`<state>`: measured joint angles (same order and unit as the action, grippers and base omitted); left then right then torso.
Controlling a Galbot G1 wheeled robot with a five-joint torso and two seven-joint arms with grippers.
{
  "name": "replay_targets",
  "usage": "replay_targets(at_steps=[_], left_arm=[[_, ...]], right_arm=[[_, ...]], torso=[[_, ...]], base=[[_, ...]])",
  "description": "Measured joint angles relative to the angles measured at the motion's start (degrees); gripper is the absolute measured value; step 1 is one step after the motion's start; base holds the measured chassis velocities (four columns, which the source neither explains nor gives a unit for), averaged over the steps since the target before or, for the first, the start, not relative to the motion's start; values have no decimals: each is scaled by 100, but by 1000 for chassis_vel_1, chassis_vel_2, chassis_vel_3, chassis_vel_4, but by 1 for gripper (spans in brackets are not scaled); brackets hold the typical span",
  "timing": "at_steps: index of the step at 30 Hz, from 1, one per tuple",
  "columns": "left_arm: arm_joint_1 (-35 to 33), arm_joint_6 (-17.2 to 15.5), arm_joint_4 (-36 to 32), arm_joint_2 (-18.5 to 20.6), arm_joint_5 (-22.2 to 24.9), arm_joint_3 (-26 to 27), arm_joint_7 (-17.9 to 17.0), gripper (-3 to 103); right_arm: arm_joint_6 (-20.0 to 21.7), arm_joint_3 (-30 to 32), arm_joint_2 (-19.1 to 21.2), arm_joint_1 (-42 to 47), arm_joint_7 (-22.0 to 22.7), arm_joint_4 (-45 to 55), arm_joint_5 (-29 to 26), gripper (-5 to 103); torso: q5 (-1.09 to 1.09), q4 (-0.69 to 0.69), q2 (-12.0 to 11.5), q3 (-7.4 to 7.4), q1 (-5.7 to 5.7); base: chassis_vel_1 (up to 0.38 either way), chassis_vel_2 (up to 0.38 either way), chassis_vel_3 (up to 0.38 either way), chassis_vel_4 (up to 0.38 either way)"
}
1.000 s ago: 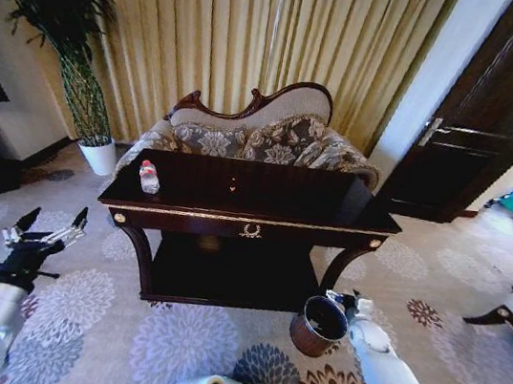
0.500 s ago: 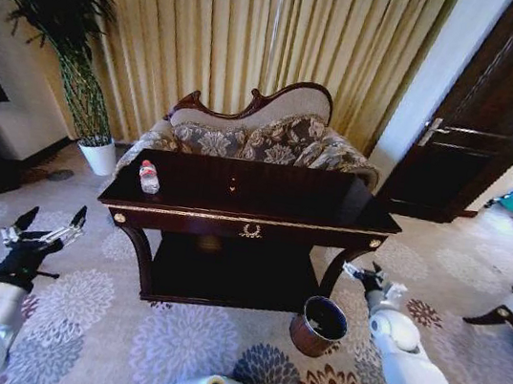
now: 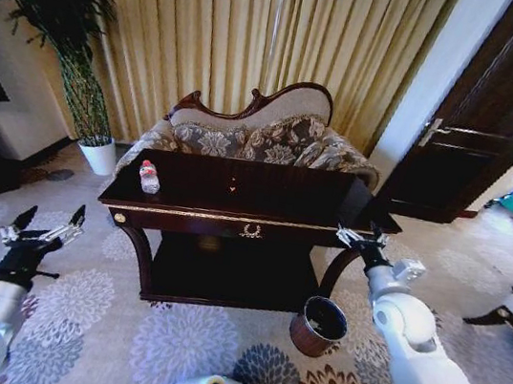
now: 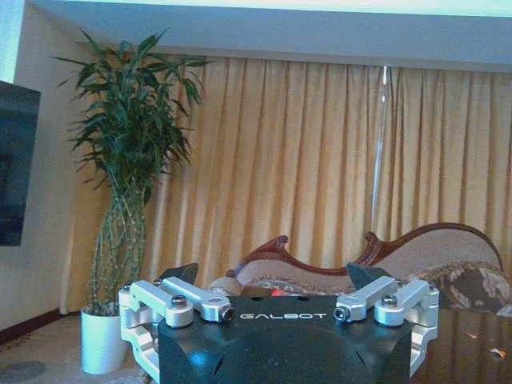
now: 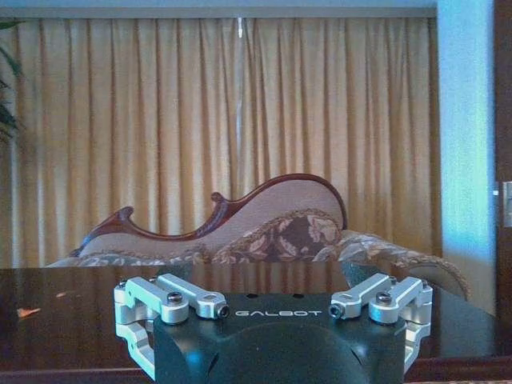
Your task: Move to the front of the table and place the trash on the table into the trash bin.
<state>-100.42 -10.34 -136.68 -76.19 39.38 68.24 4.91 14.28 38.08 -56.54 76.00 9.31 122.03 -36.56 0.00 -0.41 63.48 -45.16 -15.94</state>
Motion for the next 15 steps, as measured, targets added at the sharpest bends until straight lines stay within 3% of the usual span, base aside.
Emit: replay_targets(at_steps=[15], left_arm=[[35,-5,29,19,-9,17,-49,100]], right_arm=[[127,-158,47,51,-8,257,89,100]], torso=[[0,0,0,0,0]], base=[[0,0,0,0]])
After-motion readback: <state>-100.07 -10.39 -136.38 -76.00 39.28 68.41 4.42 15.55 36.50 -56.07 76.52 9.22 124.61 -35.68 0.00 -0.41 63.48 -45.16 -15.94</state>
